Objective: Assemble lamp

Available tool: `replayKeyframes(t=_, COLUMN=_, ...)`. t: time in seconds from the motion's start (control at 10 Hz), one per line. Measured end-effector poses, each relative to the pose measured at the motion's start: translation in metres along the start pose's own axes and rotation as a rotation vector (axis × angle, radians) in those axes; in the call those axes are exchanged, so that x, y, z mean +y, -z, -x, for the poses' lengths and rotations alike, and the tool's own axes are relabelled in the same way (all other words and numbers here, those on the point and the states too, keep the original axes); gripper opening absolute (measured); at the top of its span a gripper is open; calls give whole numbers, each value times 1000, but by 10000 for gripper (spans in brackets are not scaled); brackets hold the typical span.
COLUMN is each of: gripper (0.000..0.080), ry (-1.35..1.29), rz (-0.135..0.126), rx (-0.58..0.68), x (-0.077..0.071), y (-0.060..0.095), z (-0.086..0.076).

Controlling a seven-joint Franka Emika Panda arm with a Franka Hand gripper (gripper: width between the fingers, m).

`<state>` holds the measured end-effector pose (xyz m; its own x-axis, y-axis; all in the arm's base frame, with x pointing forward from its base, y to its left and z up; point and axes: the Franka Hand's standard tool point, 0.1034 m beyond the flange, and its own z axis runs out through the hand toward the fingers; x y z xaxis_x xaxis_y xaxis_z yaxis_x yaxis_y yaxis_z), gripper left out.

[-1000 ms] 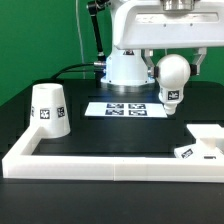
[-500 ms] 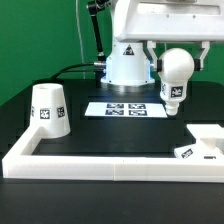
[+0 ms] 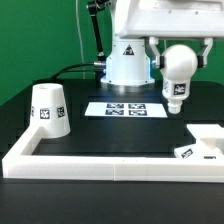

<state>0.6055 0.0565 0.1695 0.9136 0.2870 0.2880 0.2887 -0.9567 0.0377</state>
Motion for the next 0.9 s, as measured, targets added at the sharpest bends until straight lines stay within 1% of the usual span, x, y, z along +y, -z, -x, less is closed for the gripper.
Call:
replayKeyframes(t=0.1, gripper=581, ry=-6, rz=-6, rx=7, x=-7, y=0, z=-6)
replayKeyframes(t=0.2, gripper=580, ry=0, rz=-5, rx=0, x=-4, y=-2, z=-2)
replayKeyframes(t=0.4, gripper=581, ry=-1, rz=-4, rx=-1, x=-4, y=-3, z=-1)
replayKeyframes(t=0.5, gripper=581, ry=-6, rz=-6, rx=0, x=-7, y=-3, z=-2)
replayKeyframes(t=0.6, gripper=581, ry=-1, rz=-10, rx=6, x=-13, y=-4, z=-6)
replayKeyframes(t=0.8, gripper=581, ry=13, rz=-1, rx=37, x=-13, y=-1, z=-14)
replayKeyframes(t=0.9, gripper=581, ry=12, rz=3, rx=51, x=-12, y=0, z=-15)
